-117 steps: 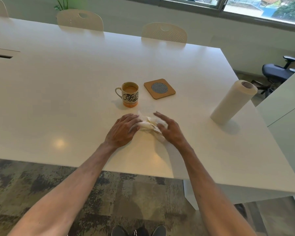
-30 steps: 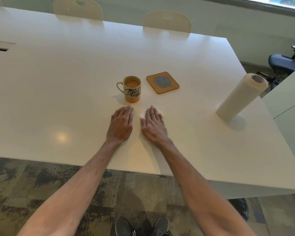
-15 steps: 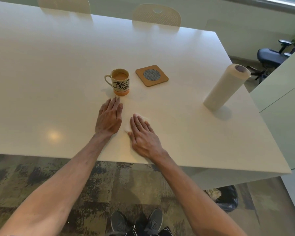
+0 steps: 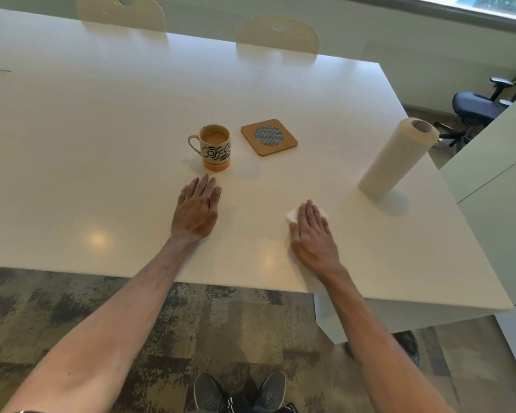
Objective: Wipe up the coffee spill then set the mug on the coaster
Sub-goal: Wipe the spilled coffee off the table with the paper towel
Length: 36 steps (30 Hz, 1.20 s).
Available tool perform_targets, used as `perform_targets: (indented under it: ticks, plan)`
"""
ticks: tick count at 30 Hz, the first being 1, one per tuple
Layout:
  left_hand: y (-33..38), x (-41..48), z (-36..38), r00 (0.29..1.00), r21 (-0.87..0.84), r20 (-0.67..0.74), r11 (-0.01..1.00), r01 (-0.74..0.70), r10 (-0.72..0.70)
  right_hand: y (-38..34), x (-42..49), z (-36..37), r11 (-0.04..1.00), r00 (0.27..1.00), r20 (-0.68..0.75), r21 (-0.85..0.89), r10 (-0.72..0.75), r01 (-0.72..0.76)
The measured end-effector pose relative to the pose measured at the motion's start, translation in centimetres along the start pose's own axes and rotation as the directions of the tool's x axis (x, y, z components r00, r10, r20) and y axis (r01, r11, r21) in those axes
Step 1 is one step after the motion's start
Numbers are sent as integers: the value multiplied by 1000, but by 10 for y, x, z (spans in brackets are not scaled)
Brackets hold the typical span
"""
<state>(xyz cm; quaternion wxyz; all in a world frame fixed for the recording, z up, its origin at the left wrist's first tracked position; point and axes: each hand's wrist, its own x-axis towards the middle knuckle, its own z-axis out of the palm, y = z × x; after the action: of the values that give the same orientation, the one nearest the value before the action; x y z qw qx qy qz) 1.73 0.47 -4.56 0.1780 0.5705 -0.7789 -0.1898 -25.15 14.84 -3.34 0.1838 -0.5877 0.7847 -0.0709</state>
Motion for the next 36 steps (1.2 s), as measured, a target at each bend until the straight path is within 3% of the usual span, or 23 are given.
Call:
perform_targets:
  ticks: [8,16,21,28,36]
  plan:
    - [-1,4,0,999,-13,-36,1000,3,-3,-56,52,-1,998,1000,24,66,-1,-1]
    - [-1,6,-1,999,-24,-40,1000,7,-8,-128,42,30,958,954,78,14,-288,288]
    - [-2,5,-1,999,-35,-50,999,10,-11,-121,7,39,929,927,82,-15,-367,369]
    - [-1,2,1,998,-29,-60,1000,6,-8,-72,-47,41,943,945,15,-51,-328,328]
    - [-1,-1,0,999,8,-35,1000,-7,7,-10,-52,29,990,990,-59,-57,-131,127]
